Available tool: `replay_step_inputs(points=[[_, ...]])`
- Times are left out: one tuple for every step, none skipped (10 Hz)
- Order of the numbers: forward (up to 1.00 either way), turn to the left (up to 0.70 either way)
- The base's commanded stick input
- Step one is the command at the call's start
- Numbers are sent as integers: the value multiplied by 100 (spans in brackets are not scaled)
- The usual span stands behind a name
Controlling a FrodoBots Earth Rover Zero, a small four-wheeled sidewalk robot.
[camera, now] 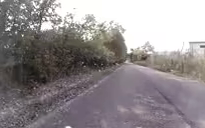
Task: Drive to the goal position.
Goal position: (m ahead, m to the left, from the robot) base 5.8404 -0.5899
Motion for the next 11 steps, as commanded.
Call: replay_step_inputs(points=[[0,-70],[0,-70],[0,-70],[8,-66],[35,-52],[62,-39],[70,-35],[70,-35],[70,-35],[70,-35],[70,-35]])
